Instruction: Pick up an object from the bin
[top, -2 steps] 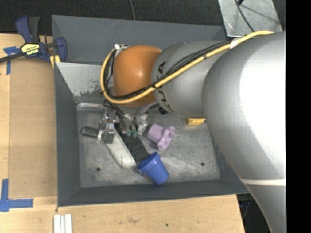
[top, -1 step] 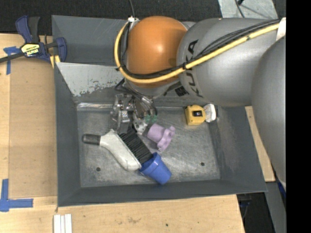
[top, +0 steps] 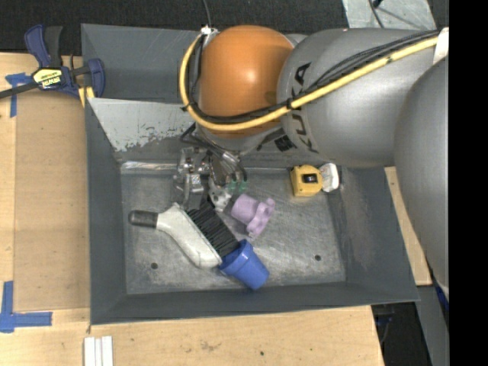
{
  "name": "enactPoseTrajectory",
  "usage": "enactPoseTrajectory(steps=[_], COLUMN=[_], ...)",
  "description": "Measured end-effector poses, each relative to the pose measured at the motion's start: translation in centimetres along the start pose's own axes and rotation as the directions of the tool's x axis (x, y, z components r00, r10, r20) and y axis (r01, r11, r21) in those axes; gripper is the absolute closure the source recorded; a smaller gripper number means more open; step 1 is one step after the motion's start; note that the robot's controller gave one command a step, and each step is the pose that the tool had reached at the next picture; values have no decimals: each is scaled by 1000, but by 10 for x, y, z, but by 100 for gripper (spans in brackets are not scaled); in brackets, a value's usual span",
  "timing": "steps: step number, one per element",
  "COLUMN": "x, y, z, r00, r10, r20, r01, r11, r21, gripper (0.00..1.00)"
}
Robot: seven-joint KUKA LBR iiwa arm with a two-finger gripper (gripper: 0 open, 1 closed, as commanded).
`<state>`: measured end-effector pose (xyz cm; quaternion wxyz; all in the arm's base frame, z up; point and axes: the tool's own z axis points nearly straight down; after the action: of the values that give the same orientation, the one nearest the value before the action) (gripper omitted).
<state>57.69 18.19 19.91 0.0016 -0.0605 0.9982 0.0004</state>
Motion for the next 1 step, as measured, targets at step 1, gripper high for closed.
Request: enactPoseTrajectory(steps=[1], x=[-1], y=[20], z=[50], r00=[993], r10=[119], r20=[-4], r01=[-119], r11=[993], r21=[1], gripper=[0])
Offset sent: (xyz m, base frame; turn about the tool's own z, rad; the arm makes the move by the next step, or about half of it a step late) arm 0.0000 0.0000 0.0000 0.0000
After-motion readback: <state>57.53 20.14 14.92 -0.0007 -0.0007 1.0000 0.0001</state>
